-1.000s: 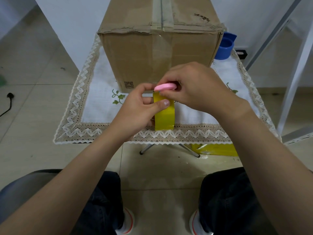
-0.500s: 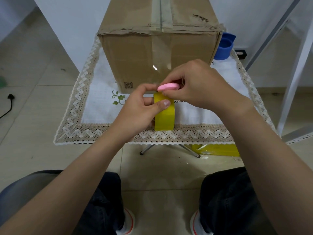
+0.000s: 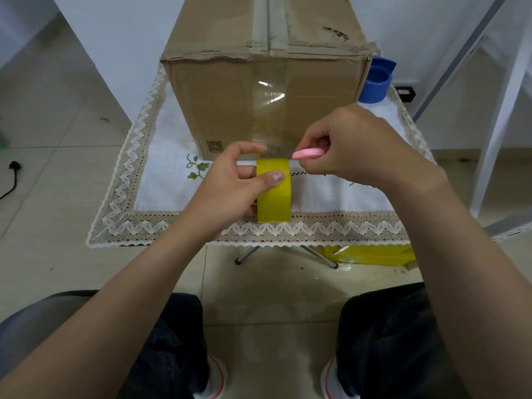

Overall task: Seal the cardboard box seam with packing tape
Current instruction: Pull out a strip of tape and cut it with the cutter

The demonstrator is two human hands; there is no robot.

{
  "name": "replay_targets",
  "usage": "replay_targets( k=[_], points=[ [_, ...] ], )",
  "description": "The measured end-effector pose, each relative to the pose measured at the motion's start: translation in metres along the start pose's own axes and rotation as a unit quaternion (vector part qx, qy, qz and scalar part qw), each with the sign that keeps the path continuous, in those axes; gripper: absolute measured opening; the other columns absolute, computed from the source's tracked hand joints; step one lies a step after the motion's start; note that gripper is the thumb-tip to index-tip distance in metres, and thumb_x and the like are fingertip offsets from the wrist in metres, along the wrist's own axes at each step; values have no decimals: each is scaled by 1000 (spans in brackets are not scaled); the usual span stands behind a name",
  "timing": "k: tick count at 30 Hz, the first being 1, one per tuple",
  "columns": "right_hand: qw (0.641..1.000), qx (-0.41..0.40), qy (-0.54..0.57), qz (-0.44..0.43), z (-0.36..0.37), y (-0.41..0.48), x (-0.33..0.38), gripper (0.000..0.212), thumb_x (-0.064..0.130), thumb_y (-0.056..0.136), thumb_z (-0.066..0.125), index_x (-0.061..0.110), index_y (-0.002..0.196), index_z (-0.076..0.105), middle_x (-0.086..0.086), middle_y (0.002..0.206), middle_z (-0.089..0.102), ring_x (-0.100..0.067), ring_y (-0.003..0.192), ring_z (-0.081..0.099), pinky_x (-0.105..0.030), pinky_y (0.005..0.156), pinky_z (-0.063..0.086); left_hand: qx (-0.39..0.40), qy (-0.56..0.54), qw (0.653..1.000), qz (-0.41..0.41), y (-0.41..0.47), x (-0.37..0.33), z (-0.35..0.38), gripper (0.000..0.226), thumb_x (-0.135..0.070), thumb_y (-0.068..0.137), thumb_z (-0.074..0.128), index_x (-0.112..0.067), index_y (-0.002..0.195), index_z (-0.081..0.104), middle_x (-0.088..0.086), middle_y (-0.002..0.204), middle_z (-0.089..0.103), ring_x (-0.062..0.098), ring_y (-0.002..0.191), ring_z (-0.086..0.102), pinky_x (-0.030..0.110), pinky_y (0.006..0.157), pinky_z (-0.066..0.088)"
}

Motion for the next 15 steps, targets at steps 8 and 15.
replay_targets(
  k=[8,15],
  points=[
    [991,60,-5,120,2,-8,-49,16,49,89,68,35,91,76,13,79,71,-14,74,68,-43,70,61,1,4,1000,-7,-1,-2,2,40,-14,93,74,-23,126,55,-2,79,81,11,64,75,24,47,54],
    [961,85,-63,254,13,-16,-91,29,59,94,61,34,104,71,6,105,74,-24,97,68,-42,90,56,2,4,1000,-5,-3,-2,2,41,-14,93,74,-19,129,55,-2,79,81,10,62,75,23,46,53]
  ],
)
Point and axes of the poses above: each hand's wrist, its own y-axis towards the middle knuckle, its own z-axis out of the palm, x = y × z, the point moved 6 cm from there along y, towards the middle knuckle
